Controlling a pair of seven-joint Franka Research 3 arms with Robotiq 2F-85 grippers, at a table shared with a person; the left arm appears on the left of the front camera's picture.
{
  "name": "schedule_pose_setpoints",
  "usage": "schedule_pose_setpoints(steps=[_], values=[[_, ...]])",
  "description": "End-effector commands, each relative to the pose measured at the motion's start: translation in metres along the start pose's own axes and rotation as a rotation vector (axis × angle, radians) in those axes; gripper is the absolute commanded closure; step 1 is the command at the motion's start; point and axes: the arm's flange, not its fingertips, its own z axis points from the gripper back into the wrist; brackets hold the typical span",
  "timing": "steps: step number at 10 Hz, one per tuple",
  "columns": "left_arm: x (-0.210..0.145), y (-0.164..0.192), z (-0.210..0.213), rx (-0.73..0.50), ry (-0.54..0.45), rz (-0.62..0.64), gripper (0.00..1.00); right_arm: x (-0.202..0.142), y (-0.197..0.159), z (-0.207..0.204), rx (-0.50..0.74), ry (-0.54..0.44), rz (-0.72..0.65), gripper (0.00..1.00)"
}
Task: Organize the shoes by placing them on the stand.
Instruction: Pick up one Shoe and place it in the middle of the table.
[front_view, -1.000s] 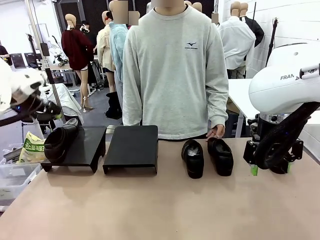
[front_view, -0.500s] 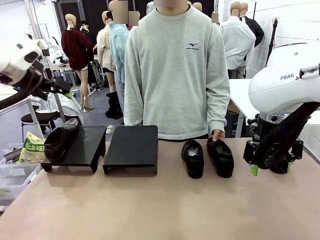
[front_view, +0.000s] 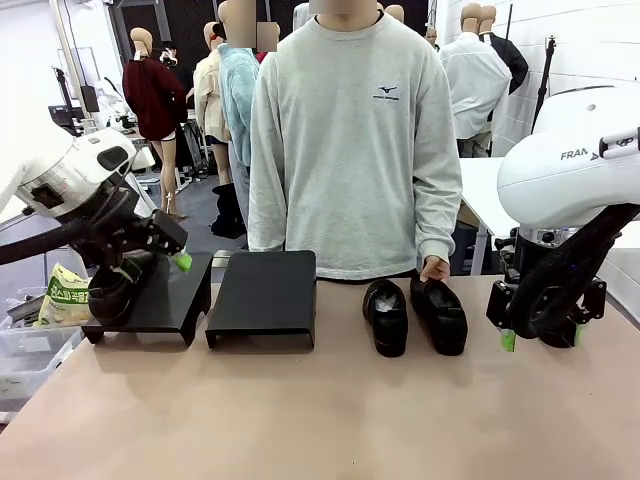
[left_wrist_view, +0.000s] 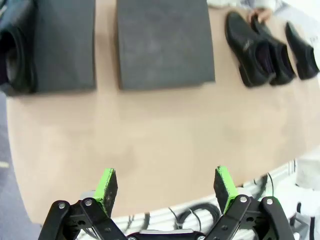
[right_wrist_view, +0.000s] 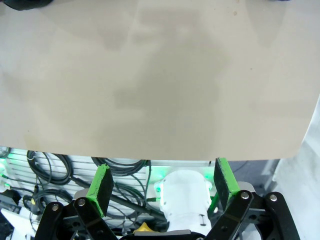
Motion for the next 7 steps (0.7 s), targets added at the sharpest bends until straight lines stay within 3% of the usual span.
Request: schedule_pose_setpoints(steps=[1,3,4,6,7], values=[[-0.010,0.003,0.013,-0.032,0.031,0.043,0.00,0.000,0.001,0.000,0.000,0.000,-0.014,0.00],[-0.003,0.008,0.020,-0.013,-0.017,0.055,0.00,0.000,0.001,0.000,0.000,0.000,-0.014,0.00],[-0.009,-0.001,0.009,-0.027,0.042,0.023,0.00,0.000,0.001,0.000,0.000,0.000,-0.014,0.00],[-0.009,-0.001,0.009,-0.027,0.042,0.023,0.00,0.000,0.000,0.000,0.000,0.000,0.000,0.00],[-0.009,-0.001,0.009,-0.027,0.042,0.023,0.00,-0.009,0.019,0.025,-0.111,-0.085,-0.003,0.00]])
